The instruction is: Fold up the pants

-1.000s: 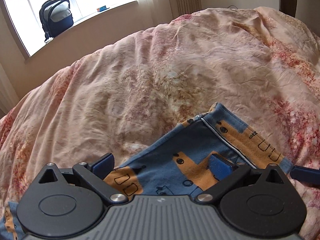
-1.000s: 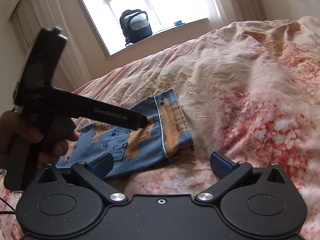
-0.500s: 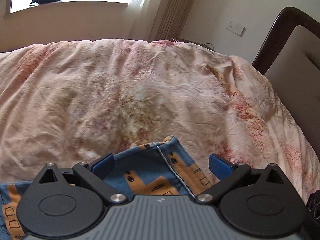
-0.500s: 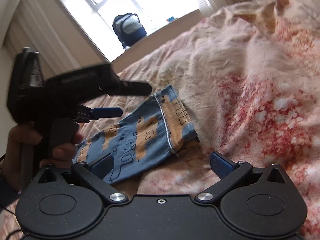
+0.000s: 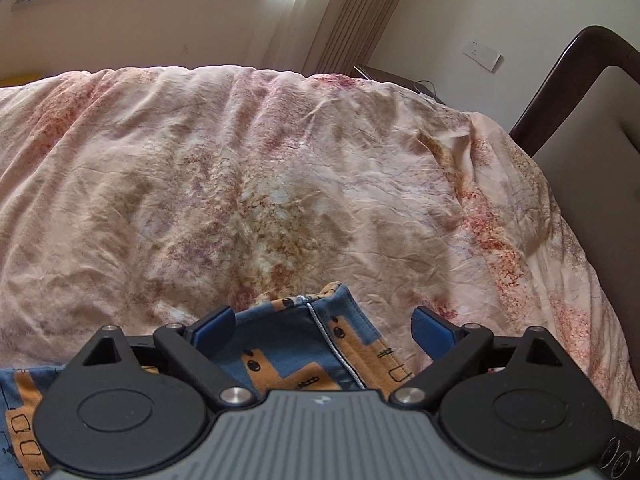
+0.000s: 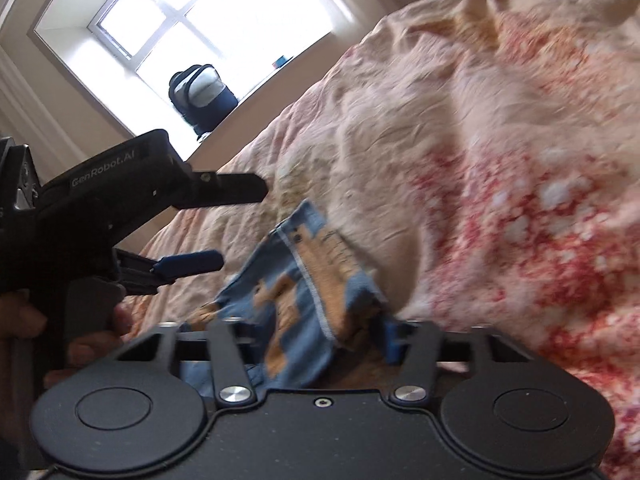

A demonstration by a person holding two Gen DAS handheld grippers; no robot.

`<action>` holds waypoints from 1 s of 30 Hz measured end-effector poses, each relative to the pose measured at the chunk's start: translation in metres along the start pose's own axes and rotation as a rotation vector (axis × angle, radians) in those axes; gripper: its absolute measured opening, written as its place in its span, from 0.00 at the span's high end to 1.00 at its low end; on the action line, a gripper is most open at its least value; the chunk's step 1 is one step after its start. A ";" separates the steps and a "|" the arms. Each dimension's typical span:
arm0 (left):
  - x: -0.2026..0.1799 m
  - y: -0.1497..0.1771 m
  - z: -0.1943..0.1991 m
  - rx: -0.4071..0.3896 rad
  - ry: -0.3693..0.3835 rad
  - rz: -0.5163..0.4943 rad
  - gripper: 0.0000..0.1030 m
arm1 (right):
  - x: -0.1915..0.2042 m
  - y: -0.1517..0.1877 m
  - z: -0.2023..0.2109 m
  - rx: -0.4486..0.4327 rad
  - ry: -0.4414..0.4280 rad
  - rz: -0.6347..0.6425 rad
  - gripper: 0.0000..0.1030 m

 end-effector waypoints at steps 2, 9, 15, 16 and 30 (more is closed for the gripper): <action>-0.001 -0.001 0.003 0.005 0.012 0.003 0.08 | 0.006 0.002 0.002 -0.025 0.012 0.062 0.81; 0.002 -0.005 0.020 0.017 0.030 0.007 0.09 | 0.068 0.038 0.006 -0.153 0.093 0.726 0.84; 0.009 0.011 0.019 0.068 -0.039 -0.014 0.08 | 0.092 0.073 -0.002 -0.142 0.124 1.026 0.84; 0.011 0.015 0.016 0.079 -0.048 -0.012 0.08 | 0.094 0.076 -0.003 -0.139 0.126 1.056 0.83; 0.037 0.034 0.033 0.035 0.003 0.139 0.88 | 0.111 0.097 -0.001 -0.146 0.120 1.166 0.84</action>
Point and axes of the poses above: each gripper's, at about its wrist camera, not at the fingertips, and z roughly against the way its jaws point, x to its left, y to its underside, the point moved 7 cm from there along -z, roughly the way its jaws point, and after that the axes turned 7 degrees about -z, right-handed, at the moved point
